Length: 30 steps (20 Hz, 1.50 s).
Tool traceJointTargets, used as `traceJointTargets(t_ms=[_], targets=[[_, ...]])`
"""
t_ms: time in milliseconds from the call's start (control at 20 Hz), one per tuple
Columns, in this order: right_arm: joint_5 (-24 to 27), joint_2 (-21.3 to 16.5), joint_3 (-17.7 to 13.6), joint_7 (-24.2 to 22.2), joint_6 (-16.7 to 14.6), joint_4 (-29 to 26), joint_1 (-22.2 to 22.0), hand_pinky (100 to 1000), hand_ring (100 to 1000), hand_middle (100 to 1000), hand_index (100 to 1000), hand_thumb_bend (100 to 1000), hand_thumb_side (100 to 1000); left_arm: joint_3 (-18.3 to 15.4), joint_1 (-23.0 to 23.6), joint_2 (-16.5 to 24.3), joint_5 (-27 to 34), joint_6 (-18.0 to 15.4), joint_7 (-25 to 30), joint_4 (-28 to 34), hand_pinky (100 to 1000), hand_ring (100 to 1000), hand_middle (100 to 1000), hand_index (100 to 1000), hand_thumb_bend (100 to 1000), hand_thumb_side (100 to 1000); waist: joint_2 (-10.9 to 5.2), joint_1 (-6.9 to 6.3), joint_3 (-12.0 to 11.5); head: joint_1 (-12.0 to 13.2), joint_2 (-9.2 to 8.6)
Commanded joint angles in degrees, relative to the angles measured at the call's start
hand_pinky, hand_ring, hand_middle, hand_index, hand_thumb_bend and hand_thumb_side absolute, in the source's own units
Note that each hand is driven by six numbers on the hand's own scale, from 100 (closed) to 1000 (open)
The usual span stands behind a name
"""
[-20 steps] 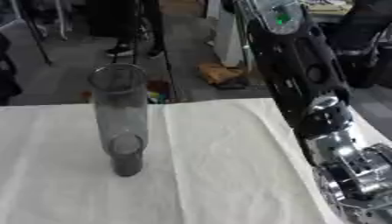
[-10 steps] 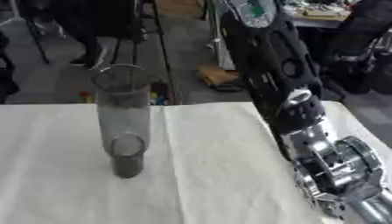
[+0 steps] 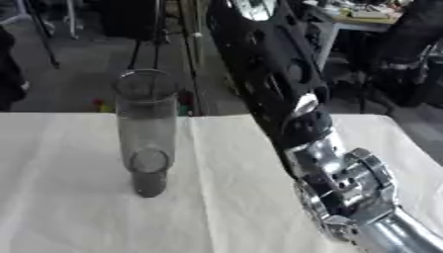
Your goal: Arrange flowers into the vase.
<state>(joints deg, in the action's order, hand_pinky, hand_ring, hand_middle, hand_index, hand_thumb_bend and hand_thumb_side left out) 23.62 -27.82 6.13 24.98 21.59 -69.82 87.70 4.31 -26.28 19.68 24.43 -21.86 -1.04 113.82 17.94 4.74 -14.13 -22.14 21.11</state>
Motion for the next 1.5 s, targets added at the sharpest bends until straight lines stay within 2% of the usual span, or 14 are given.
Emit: traceJointTargets(t_ms=[50, 350, 800, 1500], targets=[[3.0, 0.5, 0.1, 1.9, -0.5, -2.3, 1.6, 142, 100, 100, 1000, 100, 100, -0.1, -1.1, 1.1, 0.6, 0.1, 0.2, 0.8, 843, 801, 861, 913, 100, 837, -1.26, -0.32, -0.5, -0.7, 0.06], [6.1, 2.6, 0.5, 4.6, -1.3, -3.2, 1.1, 141, 100, 100, 1000, 100, 100, -0.1, -1.5, 0.8, 1.0, 0.2, 0.3, 0.8, 843, 800, 861, 913, 100, 838, -1.18, -0.19, -2.0, -1.4, 0.01], [7.8, 5.6, 0.6, 8.2, 0.8, -4.5, 0.2, 141, 100, 100, 1000, 100, 100, -0.1, -1.7, 0.6, 1.4, 0.7, 0.3, 0.8, 844, 800, 861, 913, 100, 841, -1.3, 0.0, -2.2, -0.9, 0.73], [12.9, 8.8, -0.9, 14.5, -0.2, -7.3, -1.8, 139, 100, 100, 1000, 100, 100, 0.0, -2.5, -0.1, 2.3, 1.4, 0.4, 0.8, 844, 799, 860, 913, 100, 843, -1.38, 0.24, -4.0, -1.7, 1.3]])
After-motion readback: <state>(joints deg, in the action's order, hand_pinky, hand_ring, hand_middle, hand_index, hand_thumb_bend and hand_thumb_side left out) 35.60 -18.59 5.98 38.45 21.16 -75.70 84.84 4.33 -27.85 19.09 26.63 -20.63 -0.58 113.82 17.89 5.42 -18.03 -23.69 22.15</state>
